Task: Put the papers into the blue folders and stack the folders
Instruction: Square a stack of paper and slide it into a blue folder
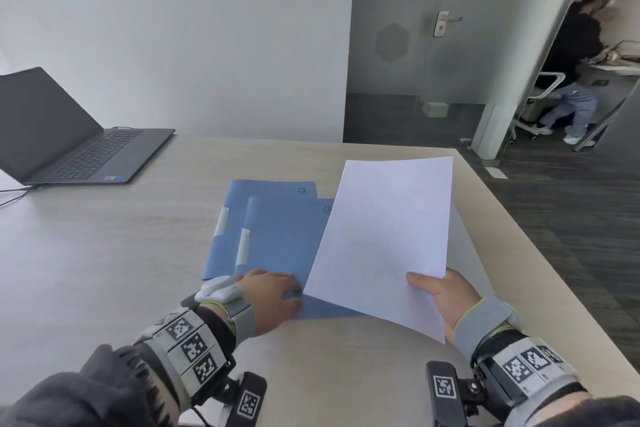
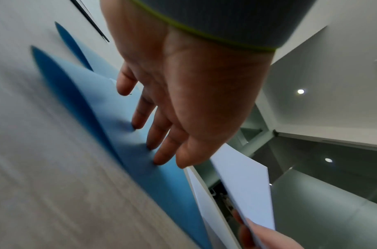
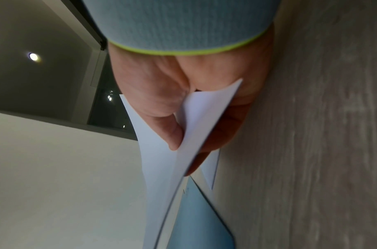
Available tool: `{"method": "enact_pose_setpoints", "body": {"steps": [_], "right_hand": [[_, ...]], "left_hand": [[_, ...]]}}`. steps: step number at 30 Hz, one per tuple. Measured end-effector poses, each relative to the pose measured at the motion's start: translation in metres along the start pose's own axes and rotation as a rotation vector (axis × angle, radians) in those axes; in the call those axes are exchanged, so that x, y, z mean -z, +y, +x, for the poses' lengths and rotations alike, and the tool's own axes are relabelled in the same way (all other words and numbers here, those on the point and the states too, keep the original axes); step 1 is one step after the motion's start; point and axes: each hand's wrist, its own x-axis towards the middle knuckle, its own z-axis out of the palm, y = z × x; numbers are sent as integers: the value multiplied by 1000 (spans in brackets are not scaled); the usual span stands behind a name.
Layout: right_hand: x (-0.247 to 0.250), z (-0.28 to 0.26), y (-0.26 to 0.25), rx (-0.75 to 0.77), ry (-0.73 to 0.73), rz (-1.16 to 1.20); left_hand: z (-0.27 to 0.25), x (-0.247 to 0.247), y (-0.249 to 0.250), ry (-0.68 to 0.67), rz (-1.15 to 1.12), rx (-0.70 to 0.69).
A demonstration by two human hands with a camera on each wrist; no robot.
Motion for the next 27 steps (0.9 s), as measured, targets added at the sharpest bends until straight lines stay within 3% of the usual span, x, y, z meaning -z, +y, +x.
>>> {"method": "enact_pose_setpoints", "body": {"steps": [3,6,8,10,12,16,23,27], "right_hand": [[-3,1,1,7,-3,-31],[-8,2,3,-1,-15,-70],[-14,2,3,-4,-24,-102],[-22,0,3,3,-42,-124],[-32,-2,4,10,-86,-132],[-58,-5,9,-12,-179,-169],[-63,3,17,6,-175,-240],[-64,3,24,62,-158,-310]], "left_hand": [[-13,-2,10,31,-165,-64],[-23,7,8,4,-584,-48],[-20,9,-6,129,-742,18],[-13,9,-24,321,-726,118],[-8,5,-37,410,-767,196],[-3,-3,-44,303,-1030,254],[2,-4,-38,245,-1486,353],[2,-11,-39,146,-1392,282]]}}
